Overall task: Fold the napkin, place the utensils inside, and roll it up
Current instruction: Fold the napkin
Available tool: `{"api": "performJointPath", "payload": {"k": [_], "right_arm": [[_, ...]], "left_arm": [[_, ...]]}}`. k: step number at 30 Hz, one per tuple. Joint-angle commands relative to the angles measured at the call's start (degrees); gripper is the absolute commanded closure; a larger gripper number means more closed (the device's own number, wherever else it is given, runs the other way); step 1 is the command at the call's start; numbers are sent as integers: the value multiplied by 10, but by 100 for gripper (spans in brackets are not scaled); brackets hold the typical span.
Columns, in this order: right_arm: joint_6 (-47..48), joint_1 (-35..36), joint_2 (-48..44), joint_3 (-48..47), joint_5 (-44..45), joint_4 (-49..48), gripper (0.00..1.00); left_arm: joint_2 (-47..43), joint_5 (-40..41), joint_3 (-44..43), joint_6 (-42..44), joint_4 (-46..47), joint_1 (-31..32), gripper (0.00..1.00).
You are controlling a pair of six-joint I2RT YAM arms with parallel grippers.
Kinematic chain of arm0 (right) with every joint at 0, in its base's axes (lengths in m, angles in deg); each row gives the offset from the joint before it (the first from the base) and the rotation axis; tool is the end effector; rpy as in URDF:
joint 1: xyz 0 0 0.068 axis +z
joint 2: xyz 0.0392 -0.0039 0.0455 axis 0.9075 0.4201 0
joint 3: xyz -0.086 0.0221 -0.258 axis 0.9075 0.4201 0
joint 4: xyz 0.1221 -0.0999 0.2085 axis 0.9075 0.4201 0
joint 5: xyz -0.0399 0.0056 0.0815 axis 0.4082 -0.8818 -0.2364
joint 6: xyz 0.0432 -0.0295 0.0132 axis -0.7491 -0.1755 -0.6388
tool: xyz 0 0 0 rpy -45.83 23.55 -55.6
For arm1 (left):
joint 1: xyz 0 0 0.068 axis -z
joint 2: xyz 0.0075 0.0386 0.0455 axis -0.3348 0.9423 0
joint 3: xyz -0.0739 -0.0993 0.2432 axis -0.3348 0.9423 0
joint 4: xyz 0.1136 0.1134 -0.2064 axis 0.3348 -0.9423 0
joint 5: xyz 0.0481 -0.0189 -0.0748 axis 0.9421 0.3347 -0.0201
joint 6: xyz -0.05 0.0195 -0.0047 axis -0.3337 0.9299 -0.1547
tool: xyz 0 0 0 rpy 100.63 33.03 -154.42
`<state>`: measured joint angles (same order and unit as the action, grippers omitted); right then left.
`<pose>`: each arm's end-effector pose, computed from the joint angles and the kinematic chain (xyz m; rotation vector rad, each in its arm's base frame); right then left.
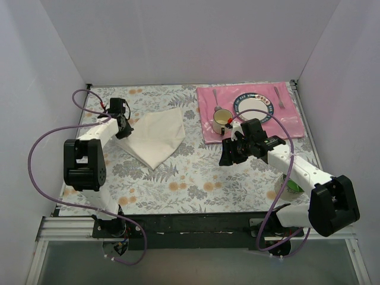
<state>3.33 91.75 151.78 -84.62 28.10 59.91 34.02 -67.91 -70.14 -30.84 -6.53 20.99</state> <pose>0.2292 0.1290 0.2344 -0.5232 2.4595 0.7185 0.3614 -0.0010 0.1959 -1.4445 2.1653 -0.1125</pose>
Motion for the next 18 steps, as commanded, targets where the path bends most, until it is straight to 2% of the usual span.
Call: {"api": "performJointPath", "payload": {"k": [1,7,9,18], "right_arm": [[8,0,-11,-12,-9,0,45],[0,7,19,-23,-23,-31,44],[-10,27,41,-42,-18,-43,44],[-59,96,219,-208,-14,-101,47]], "left_arm": [[-82,25,12,-20,32,-6,100],[-96,15,41,-38,41,-13,100],[-97,2,53,-46,44,-37,100],[-99,-22,81,-53,72,-61,100]]}}
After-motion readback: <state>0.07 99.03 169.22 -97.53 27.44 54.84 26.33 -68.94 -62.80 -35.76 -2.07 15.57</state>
